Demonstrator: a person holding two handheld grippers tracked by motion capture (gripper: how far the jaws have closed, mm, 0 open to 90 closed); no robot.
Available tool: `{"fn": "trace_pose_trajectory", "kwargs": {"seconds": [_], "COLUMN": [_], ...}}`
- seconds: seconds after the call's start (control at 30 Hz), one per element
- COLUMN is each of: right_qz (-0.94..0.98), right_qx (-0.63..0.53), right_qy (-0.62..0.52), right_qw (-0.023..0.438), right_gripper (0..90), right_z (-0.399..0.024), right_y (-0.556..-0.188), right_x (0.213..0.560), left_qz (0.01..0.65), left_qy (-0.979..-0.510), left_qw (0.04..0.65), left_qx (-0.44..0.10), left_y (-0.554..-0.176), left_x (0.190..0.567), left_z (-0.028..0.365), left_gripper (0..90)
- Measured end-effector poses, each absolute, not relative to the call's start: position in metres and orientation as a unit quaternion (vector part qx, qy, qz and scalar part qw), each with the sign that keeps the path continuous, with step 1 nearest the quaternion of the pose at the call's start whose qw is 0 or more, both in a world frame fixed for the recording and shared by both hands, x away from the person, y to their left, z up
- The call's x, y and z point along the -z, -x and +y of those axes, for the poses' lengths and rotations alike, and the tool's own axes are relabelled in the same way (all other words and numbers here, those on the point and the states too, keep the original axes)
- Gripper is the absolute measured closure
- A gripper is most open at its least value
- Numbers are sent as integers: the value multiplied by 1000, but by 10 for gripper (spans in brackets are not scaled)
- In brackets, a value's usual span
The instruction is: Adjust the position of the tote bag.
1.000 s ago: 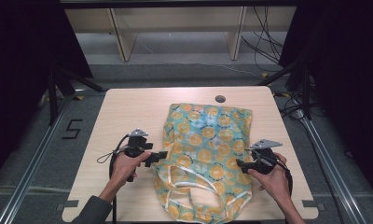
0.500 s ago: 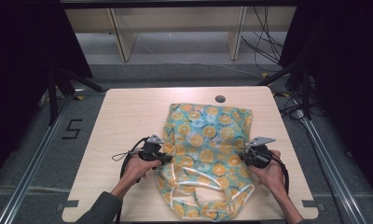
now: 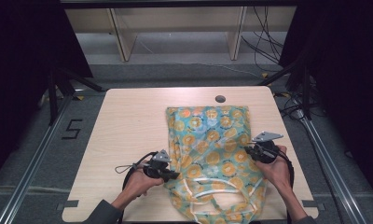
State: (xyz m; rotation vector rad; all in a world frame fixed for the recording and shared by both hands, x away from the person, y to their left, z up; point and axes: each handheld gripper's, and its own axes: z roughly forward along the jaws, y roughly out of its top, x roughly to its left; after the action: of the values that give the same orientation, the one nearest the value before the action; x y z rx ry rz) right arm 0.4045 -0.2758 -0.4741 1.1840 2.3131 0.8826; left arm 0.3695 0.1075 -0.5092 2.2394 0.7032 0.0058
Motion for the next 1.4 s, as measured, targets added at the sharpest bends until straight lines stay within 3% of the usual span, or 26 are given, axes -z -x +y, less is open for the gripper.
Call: {"fn": "trace_pose_trajectory", "kwargs": {"seconds": [0.5,0.67,0.9,1.07,1.13,1.17,1.4], "right_qz": [839,842,839,838,840,835,831], "right_qx": [-339,-350,-352,-353,-350,-360,-376], "right_qy": [-389,-364,-377,-377,-379,-381,-378], "right_qw": [172,187,175,179,167,170,157], "right_gripper": [900,900,900,877,791,730,572], "right_z": [-261,-260,-257,-258,-260,-263,-271], "right_y": [-374,-368,-371,-376,-376,-373,-352], "right_x": [459,453,455,457,457,456,442], "left_qz": [309,302,323,337,331,329,320], "left_qy": [-850,-844,-837,-830,-830,-827,-818], "left_qw": [426,442,442,445,448,456,477], "left_qx": [2,0,-6,-19,-31,-32,-37], "left_y": [-353,-343,-354,-353,-348,-345,-319], "left_x": [494,484,490,488,481,477,455], "left_z": [143,151,160,164,165,166,169], "left_gripper": [895,895,888,718,678,595,429]}}
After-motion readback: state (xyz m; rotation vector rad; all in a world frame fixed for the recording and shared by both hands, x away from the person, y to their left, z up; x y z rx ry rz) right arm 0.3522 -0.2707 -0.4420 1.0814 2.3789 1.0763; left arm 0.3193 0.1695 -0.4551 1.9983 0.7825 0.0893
